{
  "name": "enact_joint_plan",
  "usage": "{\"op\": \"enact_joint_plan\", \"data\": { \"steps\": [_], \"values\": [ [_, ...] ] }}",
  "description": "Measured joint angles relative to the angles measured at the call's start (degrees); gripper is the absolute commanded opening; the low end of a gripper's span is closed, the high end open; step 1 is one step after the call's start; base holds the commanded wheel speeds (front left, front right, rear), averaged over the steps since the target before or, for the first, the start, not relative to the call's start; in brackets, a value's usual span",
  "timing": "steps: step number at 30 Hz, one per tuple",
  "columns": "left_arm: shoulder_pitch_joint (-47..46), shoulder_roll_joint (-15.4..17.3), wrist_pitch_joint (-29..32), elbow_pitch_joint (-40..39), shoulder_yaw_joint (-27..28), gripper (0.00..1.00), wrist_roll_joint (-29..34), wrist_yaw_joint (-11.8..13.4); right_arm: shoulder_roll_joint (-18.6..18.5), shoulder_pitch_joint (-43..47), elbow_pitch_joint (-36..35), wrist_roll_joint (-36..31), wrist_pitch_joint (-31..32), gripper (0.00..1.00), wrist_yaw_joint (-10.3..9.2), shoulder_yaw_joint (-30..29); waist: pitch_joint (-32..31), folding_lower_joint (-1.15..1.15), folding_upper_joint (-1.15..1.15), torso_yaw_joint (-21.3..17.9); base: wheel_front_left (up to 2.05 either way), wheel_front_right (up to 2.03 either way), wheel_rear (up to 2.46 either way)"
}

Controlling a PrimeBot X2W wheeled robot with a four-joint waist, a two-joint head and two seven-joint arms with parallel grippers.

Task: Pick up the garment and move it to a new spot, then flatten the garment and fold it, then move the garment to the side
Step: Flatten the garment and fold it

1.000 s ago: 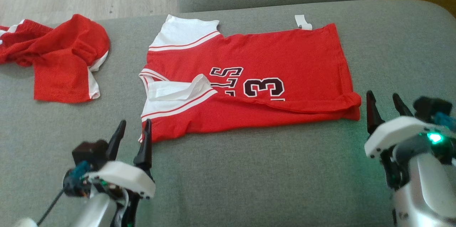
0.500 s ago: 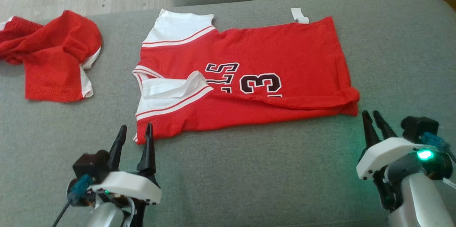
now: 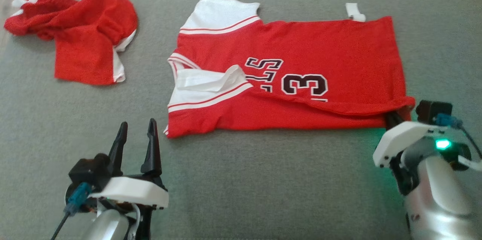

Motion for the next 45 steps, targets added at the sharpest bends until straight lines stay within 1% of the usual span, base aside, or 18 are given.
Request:
{"op": "enact_joint_plan", "data": {
  "steps": [7, 10, 16, 17, 18, 20, 21, 22, 27, 31, 34, 37, 41, 45],
  "values": [
    [0.0, 0.1, 0.0, -0.7, 0.4, 1.00, 0.0, 0.1, -0.4, -8.4, 7.4, -4.0, -1.5, 0.00, 0.00, -4.5, 1.9, 0.01, 0.00, 2.7, 0.00, 0.00, 0.00],
    [0.0, 0.1, 0.0, -0.7, 0.4, 1.00, 0.0, 0.0, -1.4, -11.4, 10.7, -5.9, -2.0, 0.00, 0.00, -5.8, 2.5, 0.00, 0.00, 3.3, 0.00, 0.00, 0.00],
    [0.0, 0.1, -0.6, -0.5, 0.5, 1.00, 0.0, 0.5, -1.8, -13.9, 13.9, -7.3, -5.7, 0.00, 0.00, -7.7, 2.7, 0.01, 0.00, 2.6, 0.00, 0.00, 0.00],
    [0.0, 0.1, -0.6, -0.5, 0.5, 1.00, 0.0, 0.5, -1.8, -14.0, 14.0, -7.4, -6.6, 0.02, 0.00, -8.0, 2.6, 0.00, 0.00, 2.4, 0.00, 0.00, 0.00],
    [0.0, 0.1, -0.6, -0.4, 0.6, 1.00, 0.0, 0.5, -1.8, -14.0, 14.0, -7.4, -7.5, 0.24, 0.00, -8.3, 2.4, 0.00, 0.00, 2.1, 0.00, 0.00, 0.00],
    [0.0, 0.1, -0.7, -0.3, 0.7, 1.00, -0.1, 0.5, -1.8, -13.9, 14.1, -7.4, -9.0, 0.49, 0.00, -8.4, 1.9, 0.00, 0.00, 1.5, 0.00, 0.00, 0.00],
    [0.0, 0.1, -0.9, -0.1, 0.7, 1.00, -0.1, 0.5, -1.8, -13.9, 14.0, -7.4, -9.9, 0.76, 0.00, -8.3, 1.6, 0.00, 0.00, 1.1, 0.00, 0.00, 0.00],
    [0.0, 0.1, -1.1, 0.0, 0.7, 1.00, -0.1, 0.5, -1.7, -13.9, 14.0, -7.4, -10.7, 1.00, 0.00, -8.2, 1.3, 0.00, 0.00, 0.7, 0.00, 0.00, 0.00],
    [0.0, 0.1, -1.1, 1.1, 0.7, 1.00, -0.8, 0.5, -1.4, -12.8, 11.5, -6.1, -13.6, 1.00, 0.00, -6.8, -0.3, 0.00, 0.00, -1.3, 0.00, 0.00, 0.00],
    [0.1, 0.0, -1.0, 3.3, 0.8, 1.00, -1.7, 0.5, -1.2, -9.4, 8.3, -4.1, -14.3, 1.00, 0.00, -5.2, -1.3, -0.01, 0.00, -3.1, 0.00, 0.00, 0.00],
    [0.2, -0.2, 0.0, 5.6, 0.7, 1.00, -2.3, 0.4, -0.9, -6.2, 5.6, -2.8, -14.3, 1.00, 0.00, -3.8, -1.6, -0.01, 0.00, -4.4, 0.00, 0.00, 0.00],
    [0.2, -0.4, 1.0, 8.1, 0.7, 1.00, -3.3, 0.3, -0.8, -3.6, 2.8, 0.2, -14.1, 1.00, 0.00, -1.4, -1.3, -0.01, 0.00, -5.4, 0.00, 0.00, 0.00],
    [-0.1, -0.9, 2.0, 11.8, 0.7, 1.00, -4.6, -0.6, -0.5, -1.5, 0.1, 2.5, -12.7, 1.00, 0.00, 0.9, -0.3, 0.00, 0.00, -6.5, 0.00, 0.00, 0.00],
    [-1.4, -1.6, 2.5, 15.5, 0.8, 1.00, -5.7, -1.6, -0.4, -0.5, -1.2, 3.7, -11.4, 1.00, 0.00, 2.6, 1.1, 0.00, 0.00, -7.3, 0.00, 0.00, 0.00]
  ]
}}
